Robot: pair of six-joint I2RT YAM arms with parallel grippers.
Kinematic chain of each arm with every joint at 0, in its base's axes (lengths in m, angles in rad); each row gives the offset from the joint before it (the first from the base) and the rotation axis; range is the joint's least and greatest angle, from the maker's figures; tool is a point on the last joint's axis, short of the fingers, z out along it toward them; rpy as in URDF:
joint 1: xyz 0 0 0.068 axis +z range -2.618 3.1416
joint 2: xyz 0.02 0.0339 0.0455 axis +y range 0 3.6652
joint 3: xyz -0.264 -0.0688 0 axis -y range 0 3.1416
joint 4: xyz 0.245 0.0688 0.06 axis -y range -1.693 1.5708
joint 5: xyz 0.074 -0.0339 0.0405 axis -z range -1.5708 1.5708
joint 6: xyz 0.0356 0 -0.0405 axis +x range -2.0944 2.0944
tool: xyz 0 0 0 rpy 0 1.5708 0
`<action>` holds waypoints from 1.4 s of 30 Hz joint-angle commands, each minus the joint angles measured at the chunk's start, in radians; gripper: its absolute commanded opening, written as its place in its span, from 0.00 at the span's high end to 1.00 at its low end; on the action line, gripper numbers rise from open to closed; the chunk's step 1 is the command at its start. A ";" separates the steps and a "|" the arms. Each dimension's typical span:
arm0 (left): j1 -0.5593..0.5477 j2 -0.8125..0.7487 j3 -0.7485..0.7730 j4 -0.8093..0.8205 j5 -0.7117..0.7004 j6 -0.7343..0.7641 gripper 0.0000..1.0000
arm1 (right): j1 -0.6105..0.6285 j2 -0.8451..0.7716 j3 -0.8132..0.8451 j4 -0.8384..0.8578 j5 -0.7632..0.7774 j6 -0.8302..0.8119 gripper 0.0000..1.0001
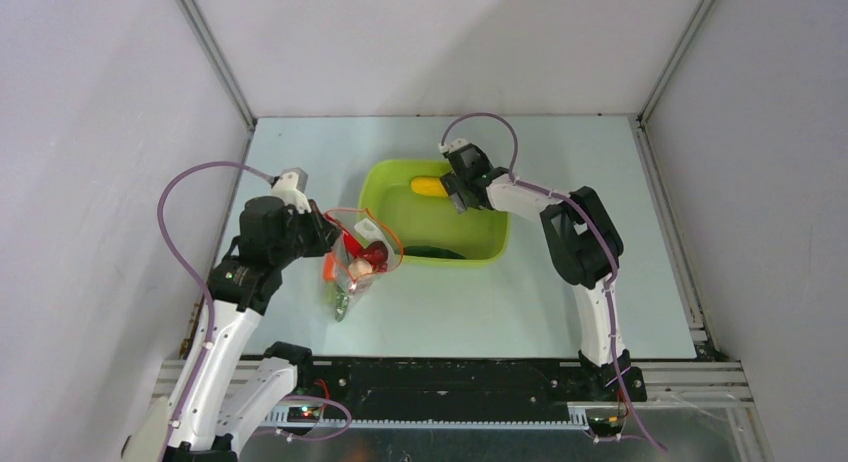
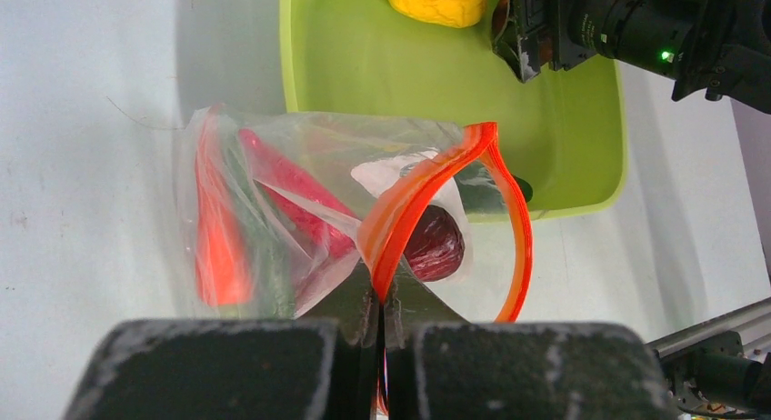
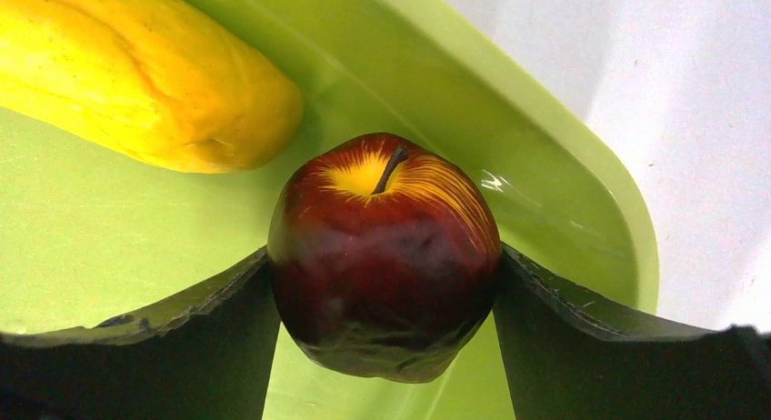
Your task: Place the food in the zip-top bag and seal the zipper
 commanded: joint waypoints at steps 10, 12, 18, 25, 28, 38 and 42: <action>-0.003 -0.002 0.024 0.020 0.046 -0.002 1.00 | 0.005 -0.212 -0.027 -0.031 -0.059 0.110 0.46; -0.003 -0.002 0.027 0.019 0.046 0.001 1.00 | 0.013 -0.291 -0.062 -0.024 -0.101 0.133 0.49; -0.003 -0.014 0.031 0.010 0.045 0.007 1.00 | 0.067 -0.520 -0.152 -0.009 -0.410 0.127 0.51; -0.002 -0.024 0.034 0.008 0.060 0.012 1.00 | 0.250 -0.636 -0.213 0.103 -0.702 0.133 0.51; -0.003 -0.026 0.033 0.013 0.072 0.010 1.00 | 0.318 -0.607 -0.213 0.170 -0.728 0.150 0.51; -0.003 -0.030 0.029 0.023 0.115 0.008 1.00 | 0.389 -0.482 -0.209 0.359 -0.643 0.345 0.45; -0.003 -0.027 0.026 0.024 0.126 0.006 1.00 | 0.417 -0.435 -0.179 0.352 -0.606 0.368 0.42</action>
